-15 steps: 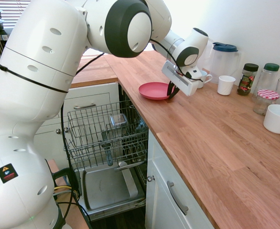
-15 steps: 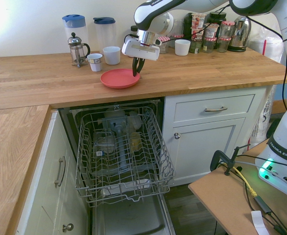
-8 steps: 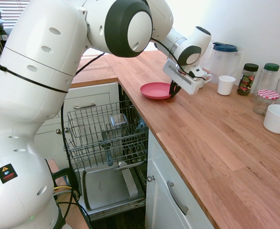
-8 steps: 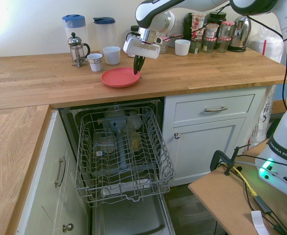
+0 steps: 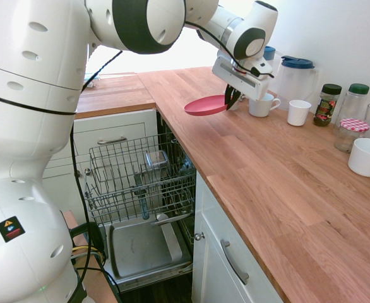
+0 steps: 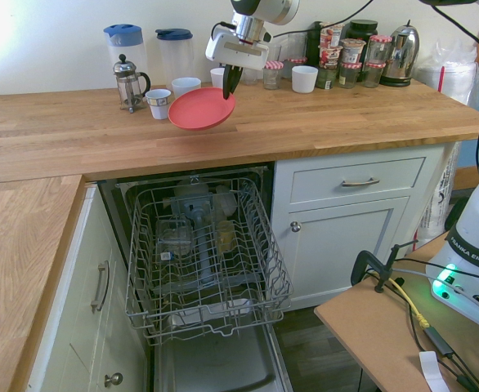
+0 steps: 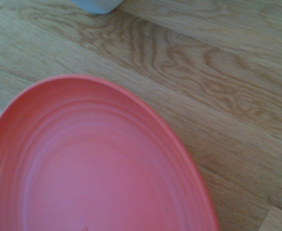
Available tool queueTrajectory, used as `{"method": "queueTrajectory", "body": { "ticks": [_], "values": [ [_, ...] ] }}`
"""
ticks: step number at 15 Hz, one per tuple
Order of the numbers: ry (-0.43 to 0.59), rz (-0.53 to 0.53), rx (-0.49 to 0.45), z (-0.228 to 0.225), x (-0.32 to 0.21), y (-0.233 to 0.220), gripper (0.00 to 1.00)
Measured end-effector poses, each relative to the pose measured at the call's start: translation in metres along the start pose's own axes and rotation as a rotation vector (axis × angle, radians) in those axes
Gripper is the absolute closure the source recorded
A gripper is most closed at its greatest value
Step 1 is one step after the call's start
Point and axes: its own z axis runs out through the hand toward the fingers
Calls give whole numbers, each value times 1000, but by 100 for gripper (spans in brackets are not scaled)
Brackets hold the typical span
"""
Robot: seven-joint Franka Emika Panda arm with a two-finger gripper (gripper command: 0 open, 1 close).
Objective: Put the plate in the dishwasher
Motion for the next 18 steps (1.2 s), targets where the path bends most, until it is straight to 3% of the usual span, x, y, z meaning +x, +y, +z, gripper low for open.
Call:
{"method": "queueTrajectory", "body": {
  "ticks": [6,11,14,18],
  "values": [
    [250,-264,-136,-58,-132,-30,100],
    [379,-496,-248,-44,-236,-51,100],
    [448,-561,-294,-46,-244,-54,100],
    [557,-679,-344,-33,-312,-71,100]
  ]
}}
